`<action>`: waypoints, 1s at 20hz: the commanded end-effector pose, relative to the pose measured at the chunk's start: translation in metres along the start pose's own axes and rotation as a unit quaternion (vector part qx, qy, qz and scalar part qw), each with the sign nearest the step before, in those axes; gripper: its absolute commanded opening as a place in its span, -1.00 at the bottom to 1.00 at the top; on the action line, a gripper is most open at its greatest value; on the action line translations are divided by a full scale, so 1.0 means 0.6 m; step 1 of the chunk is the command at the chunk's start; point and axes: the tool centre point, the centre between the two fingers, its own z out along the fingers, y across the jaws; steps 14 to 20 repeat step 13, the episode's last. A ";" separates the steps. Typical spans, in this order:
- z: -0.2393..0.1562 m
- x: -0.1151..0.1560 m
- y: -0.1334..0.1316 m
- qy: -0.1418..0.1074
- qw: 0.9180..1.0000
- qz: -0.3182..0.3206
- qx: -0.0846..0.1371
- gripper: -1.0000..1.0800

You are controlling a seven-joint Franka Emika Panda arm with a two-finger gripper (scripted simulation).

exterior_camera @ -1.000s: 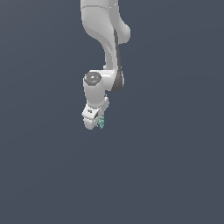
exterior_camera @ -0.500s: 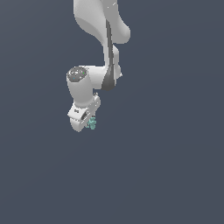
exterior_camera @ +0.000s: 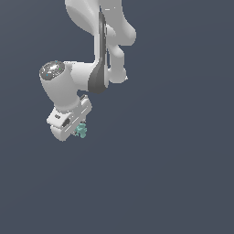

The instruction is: Pick up the object and move it to a goal position.

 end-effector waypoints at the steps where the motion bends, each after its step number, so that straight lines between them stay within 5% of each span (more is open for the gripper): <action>1: -0.014 -0.008 0.018 0.000 1.000 -0.001 0.001 -1.00; 20: -0.039 -0.022 0.054 -0.001 1.000 0.000 0.001 -1.00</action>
